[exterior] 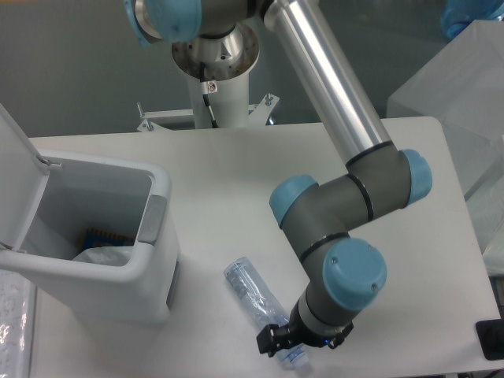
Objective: Place the trash in the trash can
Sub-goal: 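Lower the gripper over the bottle cap end and close on it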
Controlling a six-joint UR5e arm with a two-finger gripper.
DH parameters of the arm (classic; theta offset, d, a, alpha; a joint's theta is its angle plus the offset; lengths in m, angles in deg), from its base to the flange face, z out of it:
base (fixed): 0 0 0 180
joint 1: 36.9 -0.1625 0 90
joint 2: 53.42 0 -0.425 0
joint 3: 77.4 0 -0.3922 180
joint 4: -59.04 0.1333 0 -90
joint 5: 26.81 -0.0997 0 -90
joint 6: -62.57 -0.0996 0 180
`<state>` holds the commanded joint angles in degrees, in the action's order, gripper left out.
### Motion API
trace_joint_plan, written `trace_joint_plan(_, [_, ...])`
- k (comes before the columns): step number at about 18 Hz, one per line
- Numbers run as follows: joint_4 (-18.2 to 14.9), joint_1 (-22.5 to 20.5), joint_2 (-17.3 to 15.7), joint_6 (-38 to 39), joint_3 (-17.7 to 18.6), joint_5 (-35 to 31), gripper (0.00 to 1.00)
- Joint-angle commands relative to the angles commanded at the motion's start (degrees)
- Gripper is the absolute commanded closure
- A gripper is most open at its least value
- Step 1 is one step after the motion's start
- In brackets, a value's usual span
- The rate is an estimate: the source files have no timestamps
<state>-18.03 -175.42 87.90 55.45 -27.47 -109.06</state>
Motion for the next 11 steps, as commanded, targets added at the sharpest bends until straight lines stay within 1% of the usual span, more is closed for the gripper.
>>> trace_joint_plan(2, [-2.89, 0.09, 0.80, 0.18, -1.58, -1.16, 0.00])
trace_joint_plan(5, [-6.94, 0.09, 0.89, 0.18, -1.50, -2.47, 0.00])
trace_joint_plan(6, [-7.73, 0.09, 0.97, 0.18, -1.24, -2.56, 0.00])
trace_joint_plan(11, [-8.09, 0.27, 0.97, 0.18, -0.63, -3.35, 0.00])
